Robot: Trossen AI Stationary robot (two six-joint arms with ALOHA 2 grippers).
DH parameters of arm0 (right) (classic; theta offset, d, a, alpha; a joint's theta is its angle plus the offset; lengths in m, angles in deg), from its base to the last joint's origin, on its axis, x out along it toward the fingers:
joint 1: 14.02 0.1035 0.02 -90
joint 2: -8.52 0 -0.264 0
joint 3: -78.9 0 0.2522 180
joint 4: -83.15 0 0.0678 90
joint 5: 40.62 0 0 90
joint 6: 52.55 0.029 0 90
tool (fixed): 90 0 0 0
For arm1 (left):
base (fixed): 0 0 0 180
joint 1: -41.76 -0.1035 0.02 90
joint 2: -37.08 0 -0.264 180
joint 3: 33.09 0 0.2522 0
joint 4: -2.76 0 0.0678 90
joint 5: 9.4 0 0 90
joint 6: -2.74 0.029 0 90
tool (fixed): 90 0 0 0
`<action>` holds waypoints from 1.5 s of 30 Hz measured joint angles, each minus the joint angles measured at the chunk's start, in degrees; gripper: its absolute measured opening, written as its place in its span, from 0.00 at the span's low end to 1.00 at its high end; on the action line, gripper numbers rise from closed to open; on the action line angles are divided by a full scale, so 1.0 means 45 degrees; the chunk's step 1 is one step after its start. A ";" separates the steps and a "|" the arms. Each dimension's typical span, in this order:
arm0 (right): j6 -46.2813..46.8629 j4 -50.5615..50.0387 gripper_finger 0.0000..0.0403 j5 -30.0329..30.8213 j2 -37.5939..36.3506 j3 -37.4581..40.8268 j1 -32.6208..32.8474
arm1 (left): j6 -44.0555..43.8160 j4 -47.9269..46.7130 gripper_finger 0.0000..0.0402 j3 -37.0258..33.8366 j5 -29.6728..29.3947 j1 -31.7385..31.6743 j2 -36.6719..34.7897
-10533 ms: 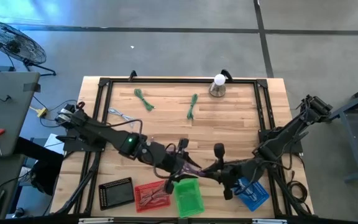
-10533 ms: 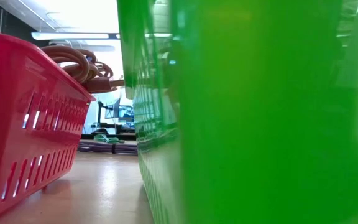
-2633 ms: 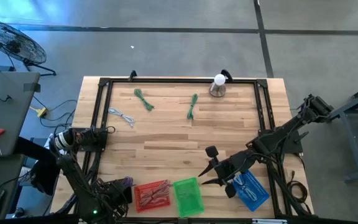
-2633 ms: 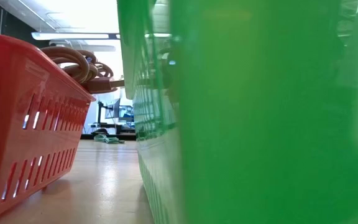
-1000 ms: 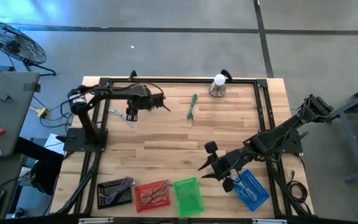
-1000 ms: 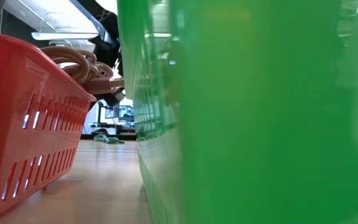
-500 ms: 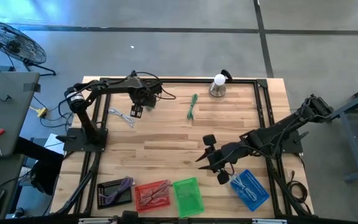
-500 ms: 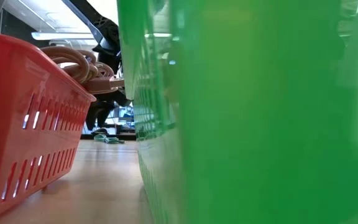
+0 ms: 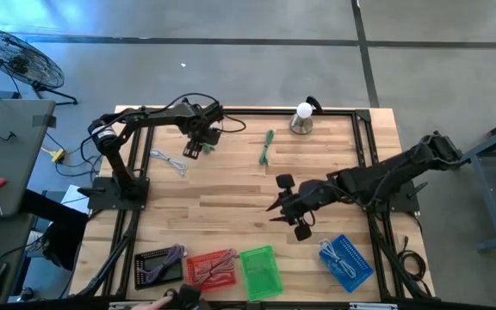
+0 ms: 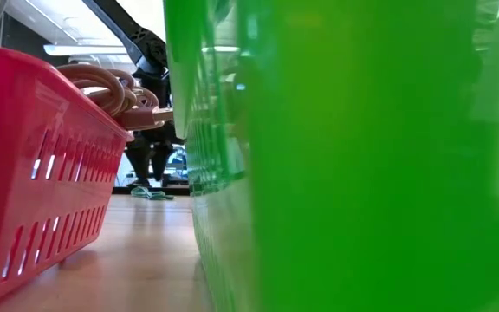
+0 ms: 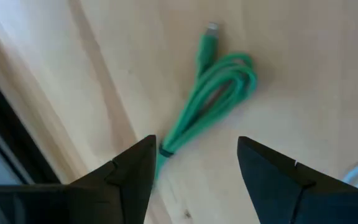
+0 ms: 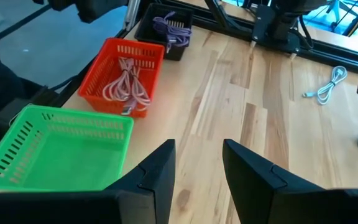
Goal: Pick & Place USB Port
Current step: Put the green USB charger into the green bin
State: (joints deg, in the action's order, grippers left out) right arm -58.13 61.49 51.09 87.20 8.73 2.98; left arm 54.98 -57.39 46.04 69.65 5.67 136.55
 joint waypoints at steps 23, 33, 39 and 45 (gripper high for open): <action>0.0130 -0.0004 0.31 -0.0853 0.0000 0.0005 -0.0619 | 0.0069 0.0779 0.54 -0.0656 0.0579 0.0015 0.0031; 0.0133 0.0085 0.31 -0.0823 0.0005 0.0005 -0.0619 | 0.0163 0.2832 0.52 -0.1603 0.0250 0.0010 0.0041; 0.0197 0.0257 0.31 -0.0824 0.0005 0.0010 -0.0619 | -0.0242 0.2946 0.30 -0.1681 -0.0020 -0.0137 0.0268; 0.0237 0.0397 0.31 -0.0824 0.0005 0.0010 -0.0610 | -0.1346 0.3125 0.04 -0.1551 -0.0367 -0.0136 0.0401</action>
State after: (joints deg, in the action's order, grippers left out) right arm -57.06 63.27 47.38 87.22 8.78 0.24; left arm 48.92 -43.33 39.06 68.00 5.05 138.35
